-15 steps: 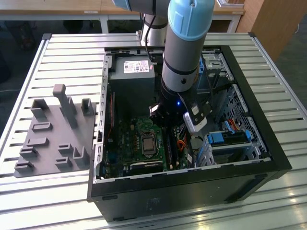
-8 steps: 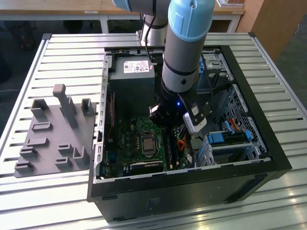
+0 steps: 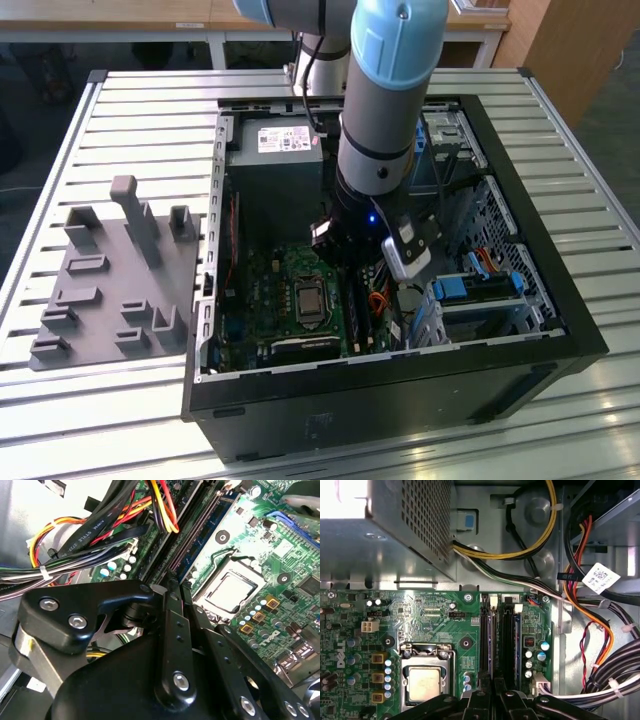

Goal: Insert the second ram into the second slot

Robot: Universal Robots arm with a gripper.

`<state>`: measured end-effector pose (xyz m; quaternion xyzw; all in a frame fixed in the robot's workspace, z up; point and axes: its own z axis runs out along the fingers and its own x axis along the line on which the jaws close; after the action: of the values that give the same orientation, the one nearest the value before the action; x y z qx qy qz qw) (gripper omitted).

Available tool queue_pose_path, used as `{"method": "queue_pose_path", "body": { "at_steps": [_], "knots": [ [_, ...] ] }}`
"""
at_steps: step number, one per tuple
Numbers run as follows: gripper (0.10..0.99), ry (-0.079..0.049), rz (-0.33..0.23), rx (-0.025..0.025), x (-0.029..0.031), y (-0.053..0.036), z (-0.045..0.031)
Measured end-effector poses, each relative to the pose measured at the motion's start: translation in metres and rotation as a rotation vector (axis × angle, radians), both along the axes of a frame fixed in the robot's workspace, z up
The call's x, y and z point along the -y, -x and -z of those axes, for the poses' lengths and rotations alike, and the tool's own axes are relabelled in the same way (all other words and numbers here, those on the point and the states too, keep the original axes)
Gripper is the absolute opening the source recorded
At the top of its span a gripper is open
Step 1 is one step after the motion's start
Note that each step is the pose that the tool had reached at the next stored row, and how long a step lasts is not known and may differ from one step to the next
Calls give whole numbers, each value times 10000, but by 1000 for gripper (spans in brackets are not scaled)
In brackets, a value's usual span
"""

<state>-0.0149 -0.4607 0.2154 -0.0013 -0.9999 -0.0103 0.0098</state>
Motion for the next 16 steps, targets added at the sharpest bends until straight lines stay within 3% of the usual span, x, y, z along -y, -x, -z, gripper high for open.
{"method": "queue_pose_path", "body": {
  "at_steps": [16],
  "knots": [
    [137,-1,58,-8,2,-10,5]
  ]
}}
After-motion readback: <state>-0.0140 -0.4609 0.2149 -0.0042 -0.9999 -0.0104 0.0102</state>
